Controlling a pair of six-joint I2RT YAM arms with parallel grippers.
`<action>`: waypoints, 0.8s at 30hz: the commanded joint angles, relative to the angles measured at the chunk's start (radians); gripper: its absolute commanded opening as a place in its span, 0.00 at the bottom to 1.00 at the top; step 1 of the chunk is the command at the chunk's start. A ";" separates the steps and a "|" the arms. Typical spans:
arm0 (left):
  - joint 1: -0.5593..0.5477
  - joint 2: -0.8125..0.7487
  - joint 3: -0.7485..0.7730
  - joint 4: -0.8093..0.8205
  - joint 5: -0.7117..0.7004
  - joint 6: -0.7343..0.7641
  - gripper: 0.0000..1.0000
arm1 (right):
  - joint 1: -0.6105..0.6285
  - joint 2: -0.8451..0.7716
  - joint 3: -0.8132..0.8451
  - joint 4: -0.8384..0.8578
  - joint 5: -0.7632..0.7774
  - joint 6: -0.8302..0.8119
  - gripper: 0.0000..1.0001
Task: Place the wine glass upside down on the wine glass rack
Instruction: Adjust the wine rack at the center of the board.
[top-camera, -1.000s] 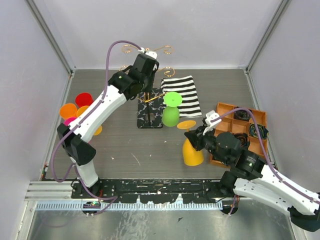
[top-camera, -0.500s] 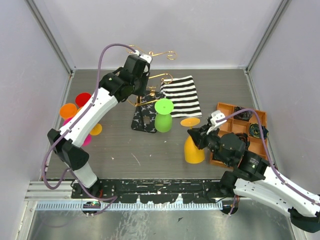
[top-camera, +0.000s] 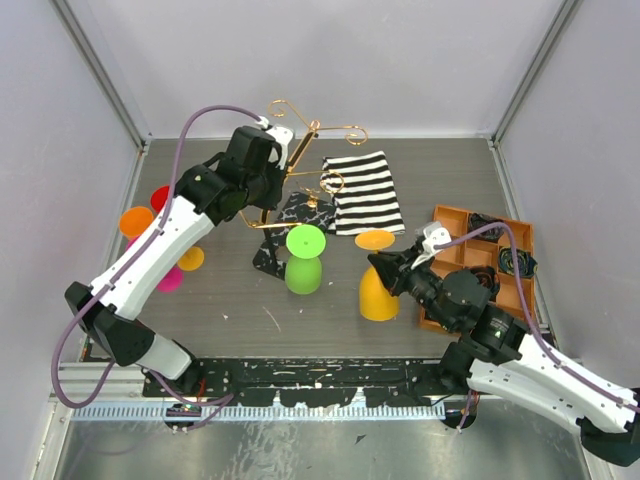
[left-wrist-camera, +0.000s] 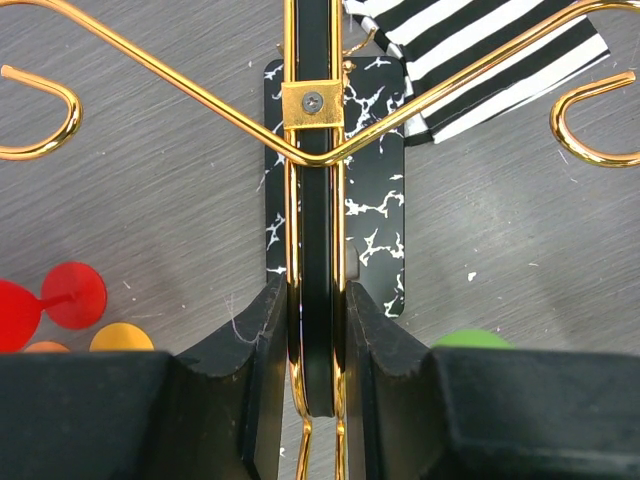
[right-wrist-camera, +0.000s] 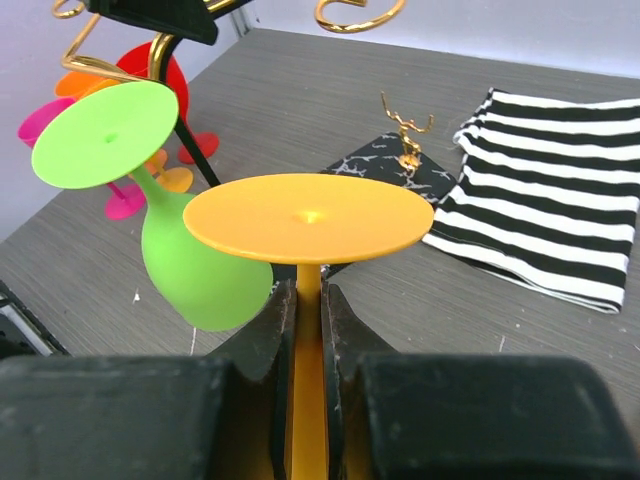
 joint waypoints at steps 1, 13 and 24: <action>0.000 -0.006 -0.021 -0.015 0.041 0.018 0.01 | 0.003 0.002 -0.037 0.223 -0.057 -0.059 0.01; 0.005 -0.071 -0.098 0.089 0.017 0.014 0.36 | 0.002 0.104 -0.124 0.509 -0.041 -0.158 0.01; 0.028 -0.197 -0.258 0.259 0.056 -0.067 0.56 | 0.002 0.137 -0.186 0.703 0.051 -0.175 0.01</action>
